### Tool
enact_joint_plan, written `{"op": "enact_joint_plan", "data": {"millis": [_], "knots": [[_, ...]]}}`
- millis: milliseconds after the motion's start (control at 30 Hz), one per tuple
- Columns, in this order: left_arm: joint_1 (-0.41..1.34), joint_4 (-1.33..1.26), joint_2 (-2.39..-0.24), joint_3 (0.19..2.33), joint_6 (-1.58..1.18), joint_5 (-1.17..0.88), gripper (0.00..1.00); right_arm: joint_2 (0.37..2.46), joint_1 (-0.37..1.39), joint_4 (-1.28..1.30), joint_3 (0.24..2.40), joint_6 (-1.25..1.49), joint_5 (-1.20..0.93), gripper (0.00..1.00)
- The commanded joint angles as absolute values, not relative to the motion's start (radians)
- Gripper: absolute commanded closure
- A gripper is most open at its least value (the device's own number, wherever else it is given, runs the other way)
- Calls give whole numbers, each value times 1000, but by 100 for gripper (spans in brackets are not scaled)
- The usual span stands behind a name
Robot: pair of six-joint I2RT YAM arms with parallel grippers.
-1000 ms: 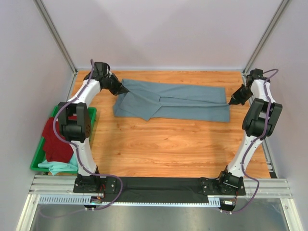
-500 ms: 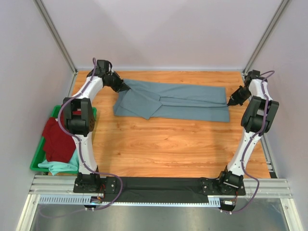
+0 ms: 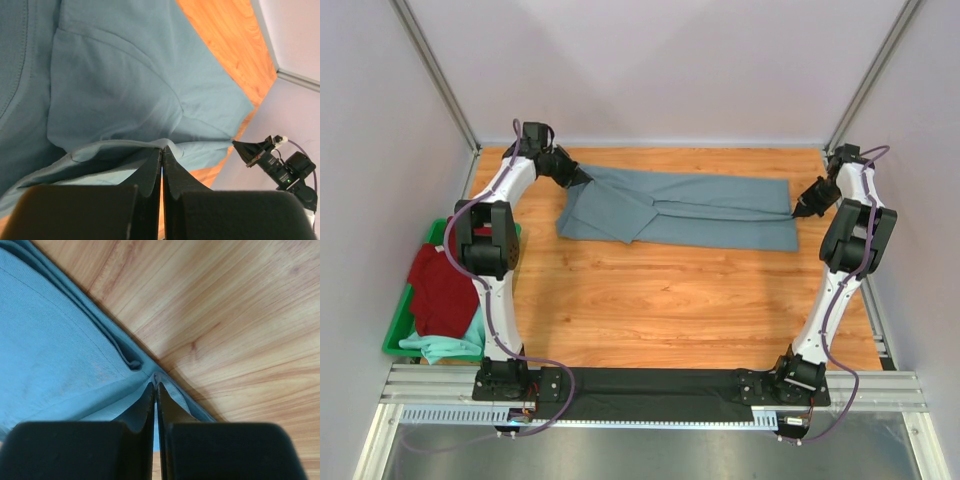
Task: Fold and stack the t-shirts
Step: Fold the tshirt
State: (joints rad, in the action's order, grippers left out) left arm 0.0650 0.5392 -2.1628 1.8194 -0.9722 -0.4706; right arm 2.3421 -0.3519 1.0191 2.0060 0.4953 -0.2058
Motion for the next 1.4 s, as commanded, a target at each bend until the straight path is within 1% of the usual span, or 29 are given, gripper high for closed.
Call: {"op": "enact_joint_plan", "data": {"millis": [0, 333, 500, 700, 733, 767, 800, 833, 867, 933, 967, 1000, 1100, 1200, 1233, 1300, 1367], "knots": [[64, 500, -2164, 1861, -1011, -482, 100, 2350, -353, 1017, 2056, 508, -212, 100], [63, 476, -2236, 1904, -1045, -486, 100, 2376, -353, 993, 2072, 523, -230, 99], [63, 469, -2230, 1898, -1043, -448, 100, 2393, -350, 997, 2089, 522, -225, 99], [60, 449, -2247, 1910, -1058, -452, 100, 2398, -351, 999, 2095, 515, -218, 99], [58, 442, -2258, 1916, -1060, -456, 100, 2399, -351, 999, 2097, 515, -218, 98], [58, 437, -2264, 1928, -1063, -459, 100, 2402, -351, 1000, 2105, 514, -218, 94], [58, 431, -2272, 1936, -1062, -466, 99, 2407, -351, 1002, 2112, 509, -218, 92], [58, 422, -2279, 1945, -1058, -472, 95, 2411, -351, 1011, 2123, 506, -218, 88], [57, 423, -2296, 1971, -1054, -480, 93, 2416, -350, 1018, 2152, 502, -219, 81], [55, 437, -2310, 2003, -1037, -497, 80, 2425, -351, 1055, 2195, 492, -219, 75], [55, 448, -2310, 2031, -1026, -500, 73, 2425, -351, 1068, 2218, 489, -215, 70], [55, 460, -2309, 2046, -1003, -505, 64, 2421, -348, 1078, 2258, 485, -213, 68], [55, 521, -2272, 2057, -939, -503, 55, 2367, -336, 1104, 2273, 474, -201, 61], [57, 584, -2197, 2010, -852, -497, 53, 2266, -293, 1097, 2226, 460, -190, 59], [58, 609, -2144, 1987, -827, -494, 53, 2237, -275, 1085, 2177, 453, -187, 58], [66, 624, -2079, 1886, -743, -482, 51, 2156, -205, 1056, 2116, 437, -167, 55], [74, 632, -1984, 1769, -663, -476, 51, 2081, -149, 1010, 1998, 440, -172, 55]]}}
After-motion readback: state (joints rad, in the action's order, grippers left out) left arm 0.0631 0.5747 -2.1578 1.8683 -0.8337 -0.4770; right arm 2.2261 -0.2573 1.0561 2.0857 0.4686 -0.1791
